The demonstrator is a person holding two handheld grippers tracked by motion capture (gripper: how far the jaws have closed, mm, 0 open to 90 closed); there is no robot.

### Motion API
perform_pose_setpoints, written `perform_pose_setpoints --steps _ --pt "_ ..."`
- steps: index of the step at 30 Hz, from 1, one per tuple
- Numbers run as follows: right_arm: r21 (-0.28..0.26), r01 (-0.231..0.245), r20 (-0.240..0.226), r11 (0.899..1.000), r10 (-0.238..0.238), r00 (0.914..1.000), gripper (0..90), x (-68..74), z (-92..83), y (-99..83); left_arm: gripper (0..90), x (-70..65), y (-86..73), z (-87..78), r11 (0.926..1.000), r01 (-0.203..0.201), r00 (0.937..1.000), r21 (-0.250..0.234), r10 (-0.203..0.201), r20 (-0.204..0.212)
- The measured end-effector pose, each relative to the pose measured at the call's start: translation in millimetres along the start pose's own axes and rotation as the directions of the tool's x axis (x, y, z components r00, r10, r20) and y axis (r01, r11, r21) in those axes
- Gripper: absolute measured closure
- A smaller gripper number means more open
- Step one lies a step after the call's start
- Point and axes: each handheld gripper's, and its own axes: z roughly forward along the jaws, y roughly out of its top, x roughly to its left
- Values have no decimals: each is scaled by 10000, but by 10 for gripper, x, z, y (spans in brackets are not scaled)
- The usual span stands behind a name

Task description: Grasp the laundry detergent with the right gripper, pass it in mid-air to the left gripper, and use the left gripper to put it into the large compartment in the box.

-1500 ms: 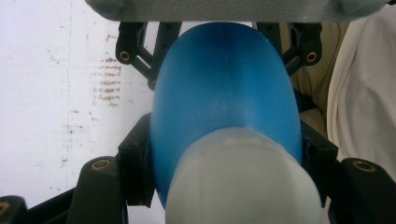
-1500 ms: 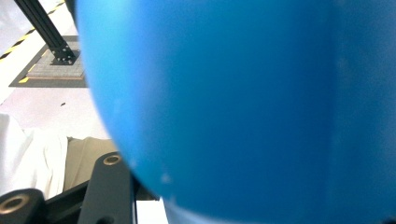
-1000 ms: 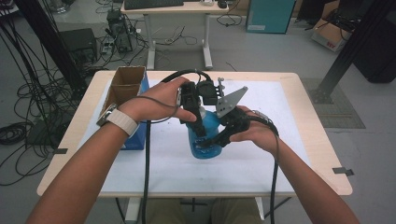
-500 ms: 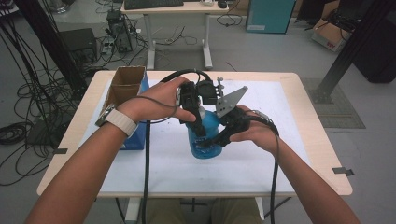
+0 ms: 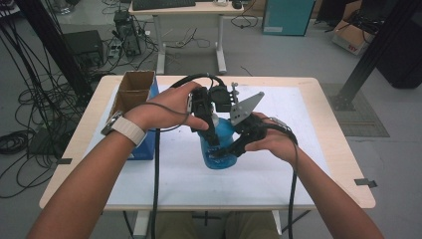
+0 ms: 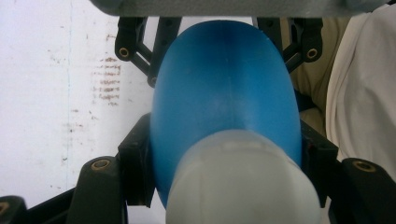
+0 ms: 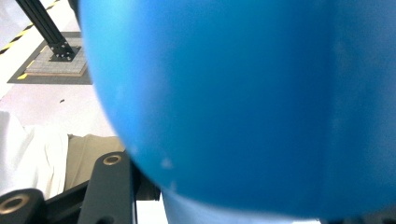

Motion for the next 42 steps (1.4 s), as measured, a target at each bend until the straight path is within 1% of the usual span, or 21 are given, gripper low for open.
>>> perform_pose_setpoints --steps 3,4,9,10,17,26,31,42 --pt "11 33 20 10000 -33 10000 433 0 -3 2 374 3 4 -4 10000 -12 10000 63 12 51" --pt "-7 51 3 10000 -51 10000 433 -2 -1 4 374 1 4 -3 10000 -3 10000 48 3 -29" --pt "8 59 21 10000 -59 10000 433 -4 -1 9 374 3 -1 -11 10000 -2 10000 73 1 32" --pt "23 61 21 10000 -61 10000 433 -2 1 11 374 1 -3 -7 10000 6 10000 40 -6 -40" --pt "34 103 12 9999 -103 9999 433 -15 2 21 375 14 -8 -18 10000 -1 10000 53 1 9" --pt "85 102 21 9999 -102 9999 432 -35 12 34 374 27 -27 -18 10000 28 10000 55 -28 -57" --pt "98 126 29 9999 -126 9999 432 -35 20 38 375 28 -28 -20 9999 29 10000 101 -29 -3" --pt "120 126 9 9998 -126 9999 433 -38 12 47 374 25 -35 -27 10000 75 10000 14 -75 -61"
